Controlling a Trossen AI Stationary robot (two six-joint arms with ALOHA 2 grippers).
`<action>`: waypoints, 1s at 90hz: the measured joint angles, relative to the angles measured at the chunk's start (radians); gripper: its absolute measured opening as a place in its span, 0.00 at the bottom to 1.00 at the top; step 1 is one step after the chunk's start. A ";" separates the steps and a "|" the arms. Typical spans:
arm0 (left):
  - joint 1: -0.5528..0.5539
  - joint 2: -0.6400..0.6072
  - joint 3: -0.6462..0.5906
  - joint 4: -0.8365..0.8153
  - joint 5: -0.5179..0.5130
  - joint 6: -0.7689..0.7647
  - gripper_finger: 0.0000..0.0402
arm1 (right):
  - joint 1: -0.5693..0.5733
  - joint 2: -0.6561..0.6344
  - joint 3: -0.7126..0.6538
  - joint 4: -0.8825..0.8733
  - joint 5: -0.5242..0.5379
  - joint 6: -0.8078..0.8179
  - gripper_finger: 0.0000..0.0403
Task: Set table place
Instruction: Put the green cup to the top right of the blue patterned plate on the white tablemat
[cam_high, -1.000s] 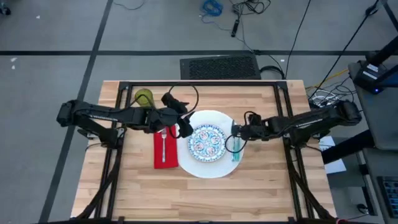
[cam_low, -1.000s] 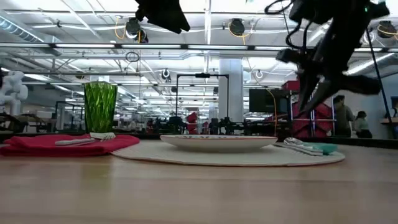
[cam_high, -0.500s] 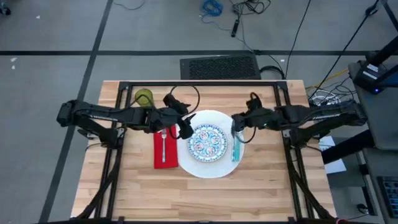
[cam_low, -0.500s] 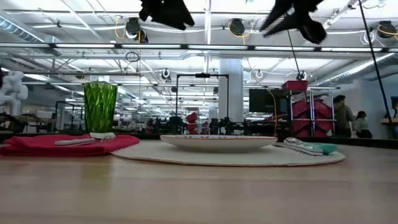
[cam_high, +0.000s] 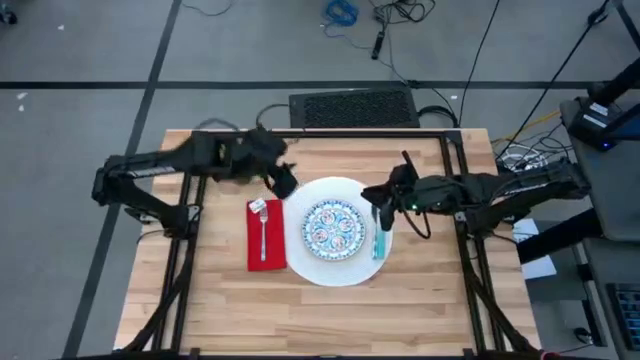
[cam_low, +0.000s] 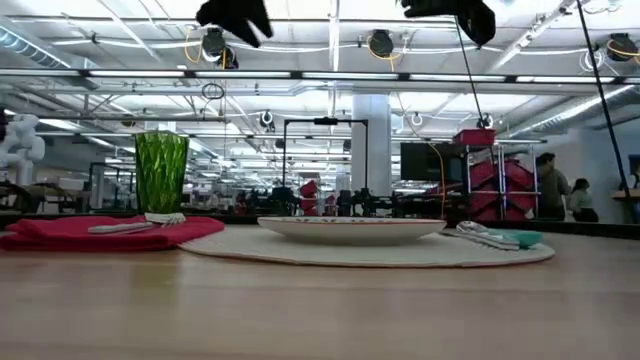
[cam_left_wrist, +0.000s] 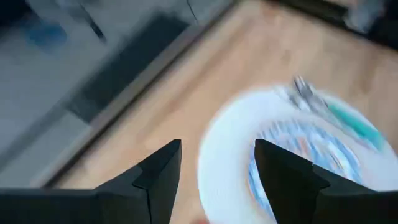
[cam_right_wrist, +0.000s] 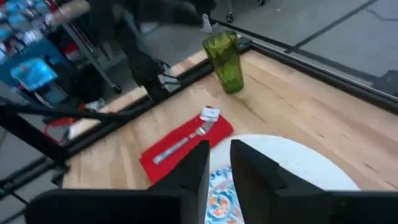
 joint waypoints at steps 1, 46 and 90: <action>0.011 0.000 0.006 -0.022 0.020 -0.003 0.47 | 0.000 0.001 0.000 -0.002 0.001 -0.003 0.13; 0.394 0.095 0.030 -0.435 0.176 -0.044 0.47 | -0.003 0.002 -0.092 0.017 -0.053 0.007 0.13; 0.531 0.151 -0.125 -0.365 0.138 -0.040 0.47 | 0.063 0.002 -0.094 0.059 -0.051 0.026 0.13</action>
